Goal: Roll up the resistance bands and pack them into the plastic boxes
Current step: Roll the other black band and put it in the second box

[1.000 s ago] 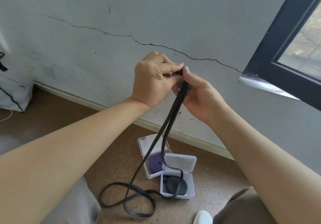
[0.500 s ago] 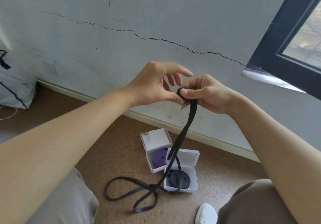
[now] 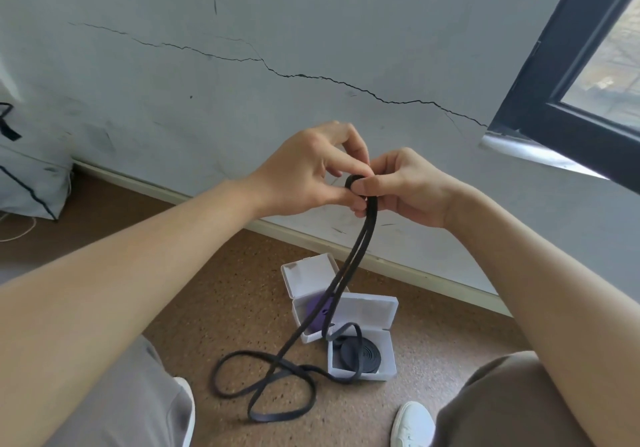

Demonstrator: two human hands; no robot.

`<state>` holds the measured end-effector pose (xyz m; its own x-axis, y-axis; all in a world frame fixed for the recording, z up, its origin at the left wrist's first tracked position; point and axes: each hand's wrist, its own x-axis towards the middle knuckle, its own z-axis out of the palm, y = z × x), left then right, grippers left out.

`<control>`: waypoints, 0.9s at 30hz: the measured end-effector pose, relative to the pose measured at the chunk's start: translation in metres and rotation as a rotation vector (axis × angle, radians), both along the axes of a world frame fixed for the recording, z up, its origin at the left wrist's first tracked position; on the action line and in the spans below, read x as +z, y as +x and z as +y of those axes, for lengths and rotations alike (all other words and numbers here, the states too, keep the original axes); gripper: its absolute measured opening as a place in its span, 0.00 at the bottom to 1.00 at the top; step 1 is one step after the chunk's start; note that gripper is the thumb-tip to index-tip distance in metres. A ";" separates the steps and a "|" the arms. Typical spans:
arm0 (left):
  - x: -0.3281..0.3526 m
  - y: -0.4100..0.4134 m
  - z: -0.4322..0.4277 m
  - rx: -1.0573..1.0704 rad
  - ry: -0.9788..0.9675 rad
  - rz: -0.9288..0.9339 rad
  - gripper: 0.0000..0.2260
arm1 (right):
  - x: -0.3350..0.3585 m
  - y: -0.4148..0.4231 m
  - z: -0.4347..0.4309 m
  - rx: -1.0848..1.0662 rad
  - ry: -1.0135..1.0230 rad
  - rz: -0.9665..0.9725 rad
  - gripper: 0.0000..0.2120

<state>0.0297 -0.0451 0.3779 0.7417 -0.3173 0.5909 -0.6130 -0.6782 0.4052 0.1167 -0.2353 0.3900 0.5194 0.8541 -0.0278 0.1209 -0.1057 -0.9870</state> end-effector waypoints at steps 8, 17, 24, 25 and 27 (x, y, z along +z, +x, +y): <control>-0.002 0.003 0.001 0.164 -0.041 -0.273 0.12 | -0.005 0.002 0.003 -0.036 0.113 0.085 0.12; -0.004 0.012 0.001 0.425 -0.064 -0.666 0.13 | 0.002 -0.004 0.014 -0.096 0.315 0.151 0.12; 0.001 0.016 0.000 0.477 -0.136 -0.749 0.13 | 0.005 -0.005 0.014 -0.087 0.372 0.264 0.11; 0.002 0.016 0.000 0.476 -0.140 -0.746 0.13 | 0.004 -0.006 0.015 -0.082 0.379 0.283 0.11; 0.002 0.014 0.000 0.474 -0.140 -0.730 0.13 | 0.002 -0.008 0.017 -0.070 0.392 0.323 0.11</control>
